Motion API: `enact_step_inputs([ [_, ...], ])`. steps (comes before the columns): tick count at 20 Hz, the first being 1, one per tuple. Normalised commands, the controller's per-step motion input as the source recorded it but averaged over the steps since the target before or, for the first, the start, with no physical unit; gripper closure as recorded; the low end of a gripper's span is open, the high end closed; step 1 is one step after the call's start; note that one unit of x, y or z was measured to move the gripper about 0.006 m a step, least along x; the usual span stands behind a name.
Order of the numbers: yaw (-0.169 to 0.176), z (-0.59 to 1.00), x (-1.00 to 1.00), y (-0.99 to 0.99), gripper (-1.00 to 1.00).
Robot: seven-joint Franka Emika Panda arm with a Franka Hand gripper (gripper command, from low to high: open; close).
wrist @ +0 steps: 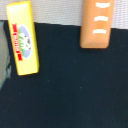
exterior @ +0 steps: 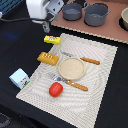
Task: Interact with the objects in diverse but meaningful ways.
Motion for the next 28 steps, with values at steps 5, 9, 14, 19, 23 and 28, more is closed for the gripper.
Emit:
enact_step_inputs([
  [5, -0.001, -0.01, 0.61, -0.50, -1.00],
  [9, 0.000, -0.03, 0.69, -0.26, -1.00],
  [14, 0.000, -0.21, 0.53, -0.19, -1.00],
  [19, 0.000, -0.44, 0.29, -0.09, -1.00],
  [23, 0.000, -0.50, 0.19, -0.01, -1.00],
  [28, 0.005, -0.56, 0.01, 0.14, -1.00],
])
